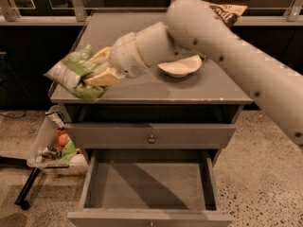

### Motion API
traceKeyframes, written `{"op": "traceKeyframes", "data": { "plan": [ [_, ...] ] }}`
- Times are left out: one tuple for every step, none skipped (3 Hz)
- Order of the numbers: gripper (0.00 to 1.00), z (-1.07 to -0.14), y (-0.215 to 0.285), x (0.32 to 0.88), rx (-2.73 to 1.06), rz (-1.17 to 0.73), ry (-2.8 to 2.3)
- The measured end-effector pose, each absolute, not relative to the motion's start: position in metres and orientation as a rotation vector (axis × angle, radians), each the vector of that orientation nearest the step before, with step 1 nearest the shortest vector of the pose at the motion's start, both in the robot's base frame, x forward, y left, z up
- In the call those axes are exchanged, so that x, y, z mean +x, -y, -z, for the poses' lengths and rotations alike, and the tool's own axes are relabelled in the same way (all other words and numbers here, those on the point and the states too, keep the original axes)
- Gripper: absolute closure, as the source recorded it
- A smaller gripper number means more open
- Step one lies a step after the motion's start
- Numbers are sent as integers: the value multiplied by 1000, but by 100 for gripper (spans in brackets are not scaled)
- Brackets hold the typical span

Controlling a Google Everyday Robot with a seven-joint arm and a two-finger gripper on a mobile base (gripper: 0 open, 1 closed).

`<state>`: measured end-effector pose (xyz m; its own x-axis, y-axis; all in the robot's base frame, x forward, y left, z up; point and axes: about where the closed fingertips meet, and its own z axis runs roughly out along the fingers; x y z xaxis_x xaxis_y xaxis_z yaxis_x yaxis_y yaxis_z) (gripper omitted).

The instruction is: Pick green jalapeno chip bag from middle drawer and place on counter

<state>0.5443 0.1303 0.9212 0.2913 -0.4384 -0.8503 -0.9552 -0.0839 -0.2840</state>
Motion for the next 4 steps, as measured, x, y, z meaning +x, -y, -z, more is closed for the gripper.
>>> {"op": "traceKeyframes", "data": {
  "plan": [
    [100,-909,-166,552,-1784,-716,-1262],
    [100,-909,-172,549,-1792,-725,-1251],
    [100,-906,-155,560,-1761,-708,-1284],
    [100,-904,-130,594,-1705,-694,-1297]
  ]
}}
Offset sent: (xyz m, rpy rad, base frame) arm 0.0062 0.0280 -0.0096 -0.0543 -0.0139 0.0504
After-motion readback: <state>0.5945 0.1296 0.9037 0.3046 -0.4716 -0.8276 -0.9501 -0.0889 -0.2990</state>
